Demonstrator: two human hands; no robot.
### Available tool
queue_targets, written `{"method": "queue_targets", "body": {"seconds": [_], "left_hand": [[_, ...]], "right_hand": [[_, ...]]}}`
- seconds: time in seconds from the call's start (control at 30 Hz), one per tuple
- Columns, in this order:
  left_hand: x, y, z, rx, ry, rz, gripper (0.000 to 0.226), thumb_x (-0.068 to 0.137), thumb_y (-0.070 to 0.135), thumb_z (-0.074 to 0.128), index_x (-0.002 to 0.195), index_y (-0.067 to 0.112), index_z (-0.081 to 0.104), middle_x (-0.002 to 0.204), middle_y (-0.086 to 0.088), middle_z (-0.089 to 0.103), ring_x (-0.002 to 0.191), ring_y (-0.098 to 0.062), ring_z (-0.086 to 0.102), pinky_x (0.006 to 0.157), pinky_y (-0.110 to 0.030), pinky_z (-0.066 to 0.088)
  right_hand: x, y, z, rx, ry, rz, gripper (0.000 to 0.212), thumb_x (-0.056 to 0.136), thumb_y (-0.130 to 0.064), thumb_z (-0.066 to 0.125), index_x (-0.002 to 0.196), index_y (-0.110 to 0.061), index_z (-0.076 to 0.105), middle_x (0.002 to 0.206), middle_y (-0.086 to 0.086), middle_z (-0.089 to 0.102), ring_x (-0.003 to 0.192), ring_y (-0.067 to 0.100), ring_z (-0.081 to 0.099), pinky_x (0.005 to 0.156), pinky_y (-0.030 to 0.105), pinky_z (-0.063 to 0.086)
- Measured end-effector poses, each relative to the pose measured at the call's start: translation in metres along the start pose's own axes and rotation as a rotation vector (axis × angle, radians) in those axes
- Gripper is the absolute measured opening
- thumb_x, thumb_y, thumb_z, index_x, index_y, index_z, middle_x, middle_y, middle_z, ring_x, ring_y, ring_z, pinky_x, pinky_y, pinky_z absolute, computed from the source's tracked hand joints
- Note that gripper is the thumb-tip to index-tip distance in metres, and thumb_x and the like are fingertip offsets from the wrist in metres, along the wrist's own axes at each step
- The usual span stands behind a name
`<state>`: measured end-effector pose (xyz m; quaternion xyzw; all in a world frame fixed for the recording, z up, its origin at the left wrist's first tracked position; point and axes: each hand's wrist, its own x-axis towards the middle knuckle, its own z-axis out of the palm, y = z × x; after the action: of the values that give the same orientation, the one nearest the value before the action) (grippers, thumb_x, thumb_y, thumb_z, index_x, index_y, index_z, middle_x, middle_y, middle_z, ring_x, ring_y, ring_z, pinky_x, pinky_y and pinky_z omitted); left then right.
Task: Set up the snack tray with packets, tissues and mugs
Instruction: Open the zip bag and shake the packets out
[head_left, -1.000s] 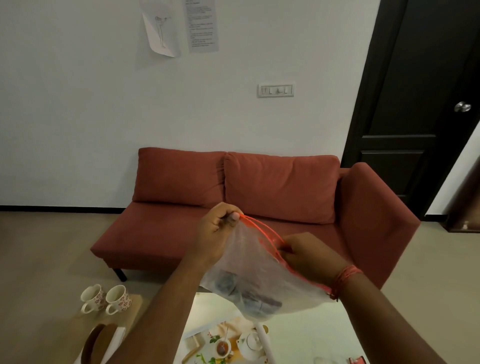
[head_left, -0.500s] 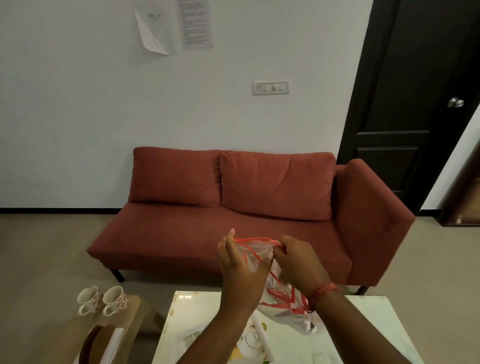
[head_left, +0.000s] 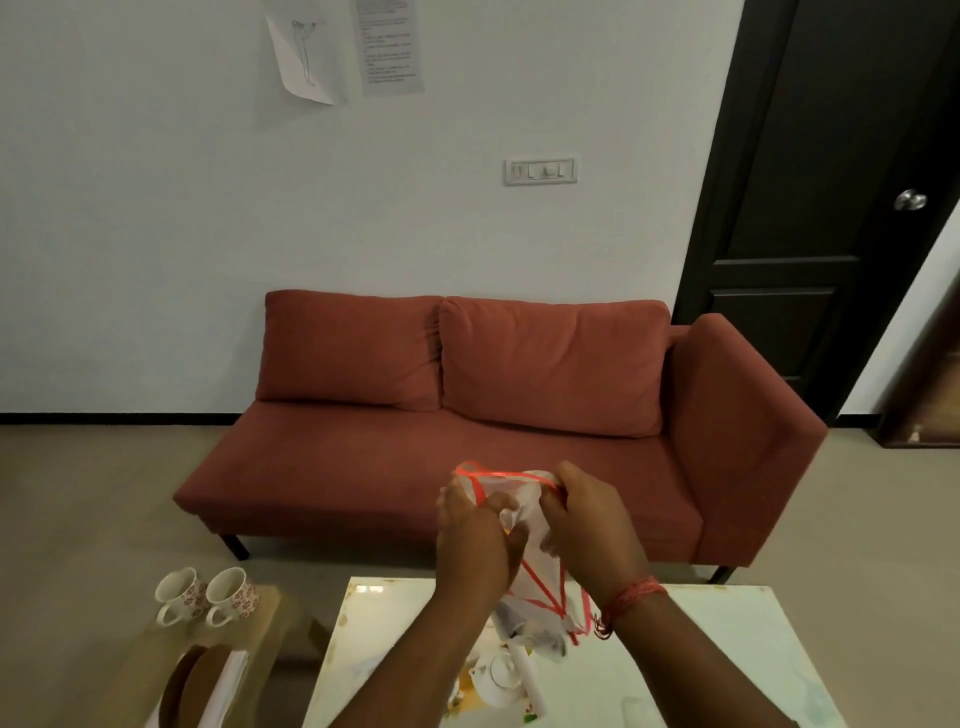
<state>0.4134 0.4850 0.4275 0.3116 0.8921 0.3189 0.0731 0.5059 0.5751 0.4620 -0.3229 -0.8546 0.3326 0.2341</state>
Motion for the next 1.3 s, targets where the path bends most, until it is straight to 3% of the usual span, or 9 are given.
{"method": "queue_targets", "body": {"seconds": [0.07,0.27,0.57,0.73,0.9,1.0,1.1,1.17,1.3], "left_hand": [[0.0,-0.007,-0.007,0.236,-0.062,0.069,0.025,0.091,0.029,0.059,0.117,0.027,0.059,0.147,-0.007,0.032,0.136,-0.027,0.032,0.099,-0.038,0.048],[0.001,-0.025,-0.024,0.449,-0.238,0.057,0.038,0.089,0.018,0.062,0.126,0.03,0.058,0.122,0.0,0.053,0.104,-0.022,0.063,0.089,-0.033,0.052],[-0.001,-0.014,-0.021,0.158,-0.397,0.036,0.04,0.084,0.008,0.059,0.12,0.025,0.057,0.124,0.003,0.054,0.102,-0.021,0.062,0.089,-0.036,0.055],[-0.004,-0.008,-0.019,0.167,-0.536,0.084,0.06,0.085,0.004,0.055,0.141,0.02,0.041,0.146,0.0,0.035,0.124,-0.022,0.051,0.099,-0.031,0.048],[-0.005,0.004,-0.02,0.265,-0.56,0.229,0.059,0.092,0.009,0.057,0.145,0.021,0.035,0.141,0.0,0.043,0.12,-0.02,0.053,0.099,-0.03,0.048],[-0.005,0.009,-0.013,0.325,-0.563,0.287,0.037,0.1,0.019,0.044,0.136,0.012,0.037,0.112,-0.002,0.055,0.103,-0.016,0.054,0.104,-0.029,0.039],[-0.003,0.007,-0.015,0.314,-0.501,0.251,0.051,0.093,0.012,0.052,0.141,0.014,0.034,0.095,0.002,0.055,0.081,-0.009,0.056,0.076,-0.019,0.046],[-0.005,0.006,-0.02,0.241,-0.47,0.208,0.05,0.09,0.005,0.054,0.136,0.019,0.041,0.102,0.006,0.055,0.082,-0.009,0.057,0.072,-0.019,0.047],[-0.007,0.019,-0.022,0.109,-0.449,0.226,0.047,0.083,-0.007,0.05,0.121,0.021,0.055,0.129,0.004,0.046,0.103,-0.016,0.057,0.091,-0.034,0.053]], "right_hand": [[0.001,0.006,-0.004,-0.055,0.058,0.003,0.03,0.095,-0.015,0.05,0.068,-0.023,0.038,0.068,-0.003,0.054,0.058,0.014,0.054,0.053,0.028,0.041],[-0.006,0.04,-0.015,-0.148,0.103,0.095,0.025,0.092,-0.014,0.052,0.071,-0.021,0.04,0.07,-0.003,0.053,0.063,0.018,0.051,0.052,0.032,0.034],[-0.017,0.059,-0.019,-0.463,-0.12,0.109,0.018,0.094,-0.031,0.047,0.077,-0.025,0.045,0.082,-0.003,0.064,0.075,0.022,0.062,0.064,0.033,0.048],[-0.019,0.05,-0.022,-0.499,-0.242,0.079,0.02,0.095,-0.046,0.05,0.088,-0.027,0.048,0.088,-0.006,0.06,0.079,0.017,0.06,0.064,0.029,0.044],[-0.034,0.008,-0.025,-0.31,-0.017,-0.246,0.007,0.095,-0.029,0.058,0.099,-0.027,0.054,0.095,-0.009,0.051,0.082,0.007,0.046,0.063,0.01,0.031],[-0.04,-0.006,-0.004,-0.234,-0.183,-0.247,0.013,0.099,-0.015,0.049,0.098,-0.027,0.052,0.095,-0.008,0.057,0.078,0.001,0.05,0.069,0.009,0.039],[-0.035,0.005,0.019,-0.3,-0.304,-0.179,0.023,0.097,-0.007,0.045,0.111,-0.02,0.056,0.109,-0.002,0.063,0.089,0.007,0.056,0.085,0.019,0.048],[-0.026,0.014,0.021,-0.296,-0.338,-0.134,0.03,0.096,-0.005,0.047,0.12,-0.019,0.059,0.115,-0.002,0.066,0.101,0.013,0.062,0.092,0.025,0.05],[-0.014,0.021,0.017,-0.449,-0.571,-0.115,0.036,0.095,-0.002,0.045,0.129,-0.01,0.057,0.123,0.011,0.066,0.111,0.026,0.062,0.094,0.032,0.048]]}}
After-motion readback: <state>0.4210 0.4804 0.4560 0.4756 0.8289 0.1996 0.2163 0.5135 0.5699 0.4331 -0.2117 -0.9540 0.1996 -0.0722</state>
